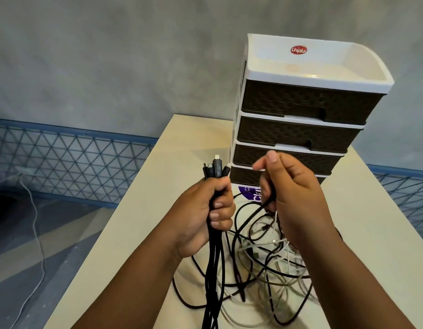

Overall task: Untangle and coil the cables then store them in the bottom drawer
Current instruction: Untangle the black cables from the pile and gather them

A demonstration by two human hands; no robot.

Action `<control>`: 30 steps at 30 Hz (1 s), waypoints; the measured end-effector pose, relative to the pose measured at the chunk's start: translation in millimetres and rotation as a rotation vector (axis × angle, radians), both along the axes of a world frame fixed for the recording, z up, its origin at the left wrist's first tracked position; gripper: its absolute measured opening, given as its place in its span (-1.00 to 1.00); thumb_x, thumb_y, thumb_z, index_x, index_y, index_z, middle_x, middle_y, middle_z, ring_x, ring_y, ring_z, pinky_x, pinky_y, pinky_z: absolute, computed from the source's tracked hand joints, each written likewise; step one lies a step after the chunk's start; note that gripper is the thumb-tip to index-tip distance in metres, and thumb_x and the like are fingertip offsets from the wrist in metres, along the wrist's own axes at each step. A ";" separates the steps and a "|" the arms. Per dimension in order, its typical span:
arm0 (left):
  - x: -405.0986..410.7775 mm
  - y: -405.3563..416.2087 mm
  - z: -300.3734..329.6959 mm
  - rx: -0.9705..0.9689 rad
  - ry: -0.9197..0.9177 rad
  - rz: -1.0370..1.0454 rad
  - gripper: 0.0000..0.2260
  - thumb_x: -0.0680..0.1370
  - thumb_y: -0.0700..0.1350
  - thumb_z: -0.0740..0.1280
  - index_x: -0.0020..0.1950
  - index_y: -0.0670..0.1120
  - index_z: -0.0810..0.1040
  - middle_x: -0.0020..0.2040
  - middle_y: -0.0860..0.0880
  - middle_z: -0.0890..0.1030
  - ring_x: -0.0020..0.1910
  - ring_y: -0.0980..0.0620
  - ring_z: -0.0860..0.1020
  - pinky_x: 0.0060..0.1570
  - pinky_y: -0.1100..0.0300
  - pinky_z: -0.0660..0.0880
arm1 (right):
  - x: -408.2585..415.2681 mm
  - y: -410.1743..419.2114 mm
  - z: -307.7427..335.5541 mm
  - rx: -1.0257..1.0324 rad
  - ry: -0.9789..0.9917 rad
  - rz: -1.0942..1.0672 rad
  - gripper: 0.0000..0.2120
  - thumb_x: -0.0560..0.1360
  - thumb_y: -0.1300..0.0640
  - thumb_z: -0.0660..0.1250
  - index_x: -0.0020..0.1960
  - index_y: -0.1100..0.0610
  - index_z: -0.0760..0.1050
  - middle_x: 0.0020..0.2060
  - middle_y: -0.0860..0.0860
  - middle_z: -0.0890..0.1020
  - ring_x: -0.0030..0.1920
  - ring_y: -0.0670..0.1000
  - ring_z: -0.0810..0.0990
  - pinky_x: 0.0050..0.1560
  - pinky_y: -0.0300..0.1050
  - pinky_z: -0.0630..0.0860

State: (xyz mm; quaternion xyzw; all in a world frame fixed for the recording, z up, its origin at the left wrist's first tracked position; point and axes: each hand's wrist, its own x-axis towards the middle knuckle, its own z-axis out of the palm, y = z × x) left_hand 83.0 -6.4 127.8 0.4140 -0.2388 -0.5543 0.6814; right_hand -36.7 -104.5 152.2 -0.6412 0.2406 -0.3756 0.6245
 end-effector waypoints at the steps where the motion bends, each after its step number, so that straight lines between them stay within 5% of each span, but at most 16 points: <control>1: -0.3 -0.3 0.9 0.022 -0.019 0.001 -0.76 0.63 -0.13 0.16 -0.24 -0.07 0.27 -0.39 0.00 0.18 -0.52 0.15 0.15 -0.54 0.32 0.14 | 3.8 1.1 5.5 -0.086 0.011 0.026 -0.67 0.65 0.04 0.12 -0.08 0.22 0.54 -0.50 0.02 0.37 -0.47 -0.06 0.28 -0.49 -0.27 0.22; 4: -6.3 -1.5 3.6 0.075 -0.150 0.047 -0.76 0.64 -0.11 0.16 -0.22 -0.10 0.28 -0.39 0.00 0.27 -0.48 0.13 0.20 -0.45 0.25 0.10 | 18.4 3.8 14.7 -0.322 0.037 0.058 -0.66 0.68 0.07 0.08 -0.07 0.22 0.54 -0.46 0.03 0.39 -0.43 -0.08 0.35 -0.38 -0.25 0.31; 8: -11.1 -1.7 5.1 0.120 -0.225 0.113 -0.87 0.64 -0.08 0.20 -0.03 -0.13 0.40 -0.32 -0.01 0.43 -0.37 0.08 0.36 -0.44 0.24 0.26 | 30.8 5.9 13.1 -0.515 0.129 -0.062 -0.65 0.65 -0.05 0.07 -0.11 0.10 0.50 -0.34 0.12 0.50 -0.32 0.06 0.46 -0.29 0.04 0.44; 14: -14.0 0.7 10.7 0.094 -0.274 0.070 -0.77 0.64 -0.01 0.19 0.12 -0.10 0.55 -0.21 -0.08 0.59 -0.26 0.03 0.55 -0.18 0.13 0.50 | 38.4 8.8 12.7 -0.705 0.358 -0.150 -0.67 0.66 -0.13 -0.01 -0.06 0.02 0.42 -0.43 -0.09 0.45 -0.34 -0.01 0.51 -0.29 0.10 0.50; 17: -13.4 0.6 9.5 0.093 -0.126 0.056 -0.81 0.64 -0.04 0.17 -0.03 -0.13 0.46 -0.39 -0.04 0.43 -0.50 0.08 0.32 -0.41 0.21 0.41 | 43.1 5.8 10.3 -0.631 0.408 -0.097 -0.62 0.64 -0.16 -0.02 -0.04 0.09 0.40 -0.43 -0.08 0.41 -0.37 -0.02 0.45 -0.25 0.11 0.47; 22: 11.3 7.1 11.5 0.047 0.067 0.102 -0.79 0.49 0.00 0.39 -0.04 -0.05 0.41 -0.45 0.07 0.15 -0.58 0.20 0.10 -0.63 0.38 0.11 | 42.2 -13.6 -15.5 -0.200 0.244 -0.016 -0.55 0.61 -0.20 0.04 0.05 0.17 0.44 -0.29 -0.06 0.43 -0.30 -0.10 0.38 -0.24 -0.12 0.38; 26: 33.5 18.5 16.9 0.044 0.060 0.233 -0.85 0.37 -0.16 0.37 -0.10 -0.06 0.47 -0.48 0.10 0.14 -0.59 0.22 0.09 -0.63 0.38 0.00 | 29.1 -38.4 -68.6 -0.260 0.691 -0.017 -0.73 0.61 -0.11 0.17 -0.03 0.06 0.53 -0.19 0.02 0.60 -0.11 0.07 0.58 0.02 0.08 0.56; 30: 43.4 22.5 13.4 0.081 0.077 0.264 -0.92 0.39 -0.11 0.33 -0.16 -0.03 0.45 -0.51 0.11 0.13 -0.61 0.21 0.09 -0.65 0.38 0.00 | 36.2 -32.7 -113.8 -0.320 1.055 0.096 -0.68 0.56 -0.15 0.25 0.00 0.11 0.55 -0.13 0.02 0.60 -0.07 0.05 0.55 -0.09 -0.12 0.44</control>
